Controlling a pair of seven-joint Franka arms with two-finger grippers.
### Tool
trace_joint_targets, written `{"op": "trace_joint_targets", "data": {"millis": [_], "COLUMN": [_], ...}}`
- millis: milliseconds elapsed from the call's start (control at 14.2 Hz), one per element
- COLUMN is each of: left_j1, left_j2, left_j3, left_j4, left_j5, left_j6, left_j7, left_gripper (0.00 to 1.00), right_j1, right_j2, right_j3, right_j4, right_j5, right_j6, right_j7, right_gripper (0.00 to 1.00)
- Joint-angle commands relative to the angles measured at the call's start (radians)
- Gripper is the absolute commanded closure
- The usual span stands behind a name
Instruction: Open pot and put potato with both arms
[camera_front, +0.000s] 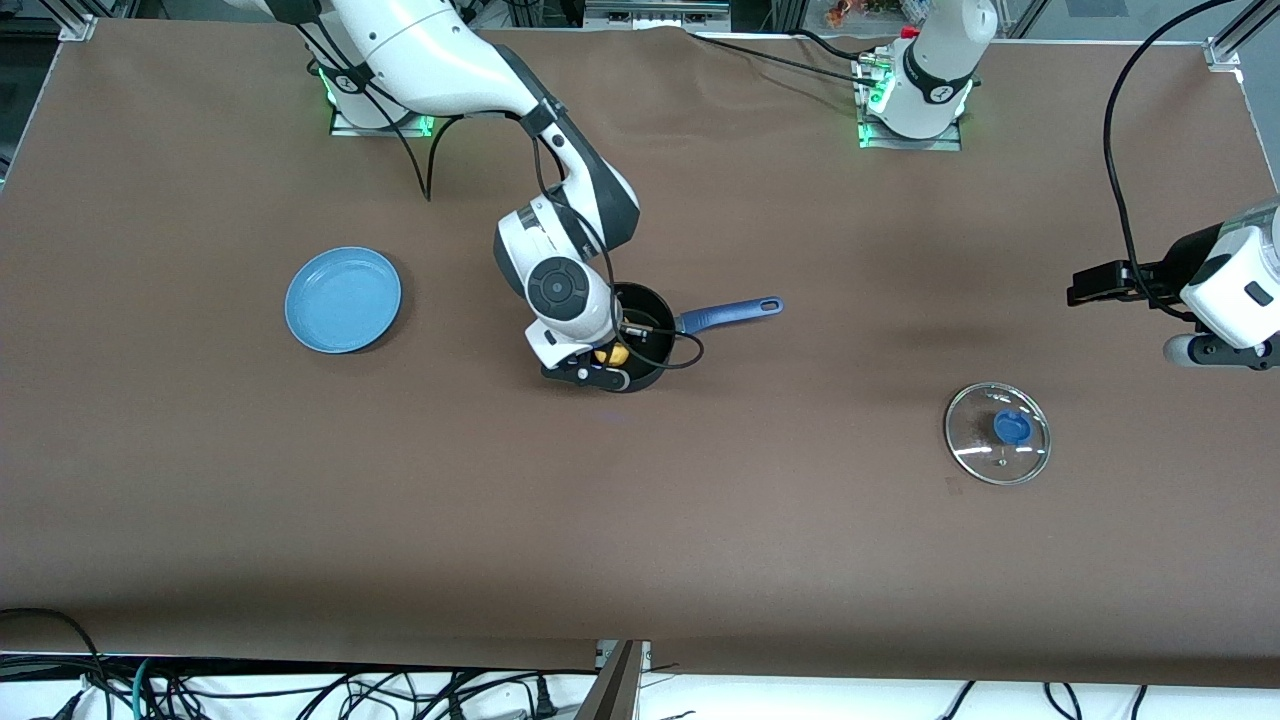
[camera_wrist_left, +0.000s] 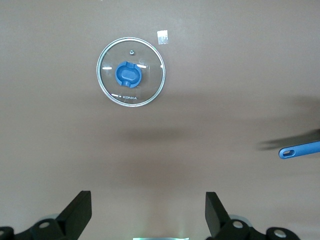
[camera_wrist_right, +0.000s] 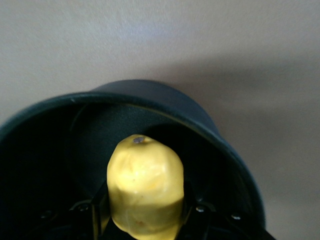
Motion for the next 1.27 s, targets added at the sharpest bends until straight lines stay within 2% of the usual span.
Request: {"op": "trace_joint_targets", "data": {"millis": [0,141,212,282,424,635,847,1200], "left_j1": [-0.004,-0.003,-0.003,-0.003,-0.004,-0.003,-0.003,-0.003], "left_j2": [0.007,0.007,0.007,0.007,0.007,0.007,0.007,0.007], "left_j3": [-0.004,-0.004,-0.004,-0.004,-0.004,-0.003,-0.003,-0.003], "left_j4": [0.014,0.014,0.014,0.014,0.014,0.014,0.015,0.014], "left_j5": [0.022,0.022,0.022,0.022,0.022,0.021,0.021,0.021], "left_j6": [-0.001,-0.001,-0.001,-0.001,0.000,-0.001,0.000,0.000], "left_j7": [-0.007,-0.007,-0.007,-0.007,-0.007,-0.005,-0.007,-0.005], "left_gripper": [0.00,0.00,0.00,0.00,0.00,0.00,0.00,0.00], "right_j1": [0.011,0.017,0.017,0.018,0.017,0.009,0.006,0.005], "right_j2": [0.028,0.033,0.033,0.032,0.013,-0.100,-0.229,-0.362], "right_j3": [-0.002,-0.002,-0.002,-0.002,-0.004,-0.037,-0.158,-0.422], "right_j4": [0.024,0.022,0.022,0.022,0.028,0.031,0.031,0.030], "right_j5": [0.019,0.019,0.019,0.019,0.018,0.005,-0.001,-0.001], "right_j6": [-0.006,-0.015,-0.017,-0.017,-0.024,-0.125,-0.275,-0.482], "right_j7": [-0.012,-0.012,-0.008,0.003,-0.009,-0.008,-0.067,-0.372], "right_gripper": [0.75,0.66,0.37,0.00,0.00,0.00,0.00,0.00]}}
